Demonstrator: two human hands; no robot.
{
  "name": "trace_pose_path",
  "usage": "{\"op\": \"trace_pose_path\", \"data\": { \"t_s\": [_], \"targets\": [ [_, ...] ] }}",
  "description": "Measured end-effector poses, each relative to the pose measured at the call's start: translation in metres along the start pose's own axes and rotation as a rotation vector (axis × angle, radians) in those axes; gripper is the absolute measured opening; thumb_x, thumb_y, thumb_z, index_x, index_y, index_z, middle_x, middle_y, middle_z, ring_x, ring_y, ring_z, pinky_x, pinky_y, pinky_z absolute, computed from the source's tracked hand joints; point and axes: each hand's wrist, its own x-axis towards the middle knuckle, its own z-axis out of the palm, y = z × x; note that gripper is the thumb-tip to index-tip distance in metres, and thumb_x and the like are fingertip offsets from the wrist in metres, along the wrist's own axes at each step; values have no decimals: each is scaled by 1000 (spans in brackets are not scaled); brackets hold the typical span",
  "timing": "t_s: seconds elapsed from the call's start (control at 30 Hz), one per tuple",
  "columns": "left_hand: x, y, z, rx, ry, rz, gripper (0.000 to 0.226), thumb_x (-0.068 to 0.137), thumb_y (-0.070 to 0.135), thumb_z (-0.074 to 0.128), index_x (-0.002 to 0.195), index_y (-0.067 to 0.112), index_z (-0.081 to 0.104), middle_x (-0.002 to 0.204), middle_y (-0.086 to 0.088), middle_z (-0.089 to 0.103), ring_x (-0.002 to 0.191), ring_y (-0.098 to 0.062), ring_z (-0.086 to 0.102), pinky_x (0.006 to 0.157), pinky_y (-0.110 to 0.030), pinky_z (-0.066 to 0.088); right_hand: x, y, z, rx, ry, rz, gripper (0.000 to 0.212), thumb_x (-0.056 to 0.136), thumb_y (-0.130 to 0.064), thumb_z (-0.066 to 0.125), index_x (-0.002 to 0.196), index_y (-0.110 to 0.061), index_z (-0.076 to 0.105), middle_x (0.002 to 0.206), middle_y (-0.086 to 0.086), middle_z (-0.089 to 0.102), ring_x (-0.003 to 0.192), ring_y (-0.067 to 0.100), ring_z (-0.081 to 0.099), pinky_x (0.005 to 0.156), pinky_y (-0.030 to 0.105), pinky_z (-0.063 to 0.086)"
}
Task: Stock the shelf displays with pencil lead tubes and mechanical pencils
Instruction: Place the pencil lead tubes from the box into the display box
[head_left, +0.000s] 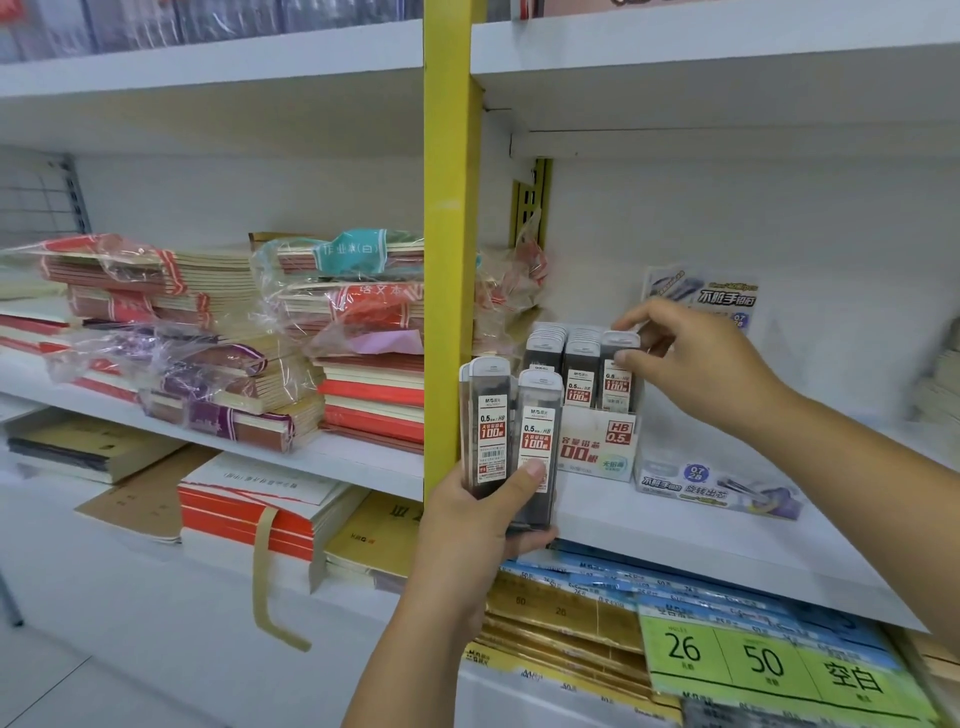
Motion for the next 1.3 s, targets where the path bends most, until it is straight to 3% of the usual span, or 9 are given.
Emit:
{"op": "trace_pose_path", "data": {
  "t_s": [0.13, 0.3, 0.4, 0.47, 0.57, 0.77, 0.87, 1.07, 1.3],
  "targets": [
    [0, -1, 0, 12, -12, -3, 47, 60, 36, 82, 104, 29, 70, 99, 4, 77, 93, -19, 75, 68, -37, 63, 4, 7, 8, -160, 61, 4, 16, 85, -35, 68, 100, -30, 69, 92, -5, 50, 99, 15, 41, 79, 31, 34],
    [-2, 1, 3, 24, -65, -4, 48, 67, 35, 79, 111, 24, 66, 97, 1, 78, 92, -21, 76, 67, -33, 62, -3, 1, 9, -251, 124, 49, 27, 91, -30, 62, 116, -23, 69, 95, -1, 45, 104, 20, 39, 82, 29, 31],
    [-3, 1, 5, 29, -89, -13, 52, 67, 35, 80, 114, 22, 65, 99, 1, 78, 91, -22, 76, 67, -33, 62, -26, -21, 5, 30, 178, -13, 21, 92, -36, 55, 104, -29, 71, 89, -10, 58, 93, 8, 51, 76, 17, 37],
    [-4, 0, 7, 46, -100, -12, 53, 66, 36, 81, 115, 22, 65, 99, 1, 78, 90, -22, 76, 67, -33, 62, -43, -40, 5, 339, -2, 5, 17, 83, -46, 60, 99, -42, 66, 88, -15, 66, 84, 0, 59, 69, 10, 45],
    [-6, -1, 10, 69, -114, -14, 51, 68, 34, 81, 116, 23, 66, 99, 1, 77, 90, -22, 76, 68, -34, 62, -57, -52, 15, 539, -255, 108, 36, 73, -36, 78, 105, -39, 63, 95, -9, 69, 79, 13, 65, 68, 25, 57],
    [-7, -3, 9, 65, -121, -29, 47, 68, 36, 80, 112, 24, 69, 101, 1, 77, 90, -19, 76, 68, -34, 62, -58, -50, 16, 779, -228, 191, 29, 86, -11, 68, 111, -23, 58, 90, 0, 76, 81, 20, 73, 62, 29, 59],
    [-5, -2, 9, 45, -124, -25, 50, 66, 37, 81, 113, 25, 69, 105, 2, 76, 93, -19, 75, 70, -35, 62, -55, -45, 10, 765, -171, 203, 28, 87, -16, 69, 111, -26, 58, 91, 2, 76, 79, 20, 73, 61, 32, 59],
    [-3, -3, 7, 5, -85, -29, 31, 85, 22, 75, 114, 21, 67, 101, -3, 77, 89, -24, 76, 66, -33, 62, -27, -32, -26, 704, 238, 64, 30, 87, -12, 68, 93, -39, 57, 87, -9, 72, 79, 13, 70, 59, 27, 56],
    [-2, -4, 6, -14, -21, 2, 24, 87, 19, 73, 110, 23, 68, 99, -1, 78, 89, -23, 76, 65, -34, 62, -13, -18, -18, 90, 109, -24, 34, 85, -23, 71, 101, -40, 46, 85, -15, 64, 72, 6, 62, 67, 33, 51]
  ]
}}
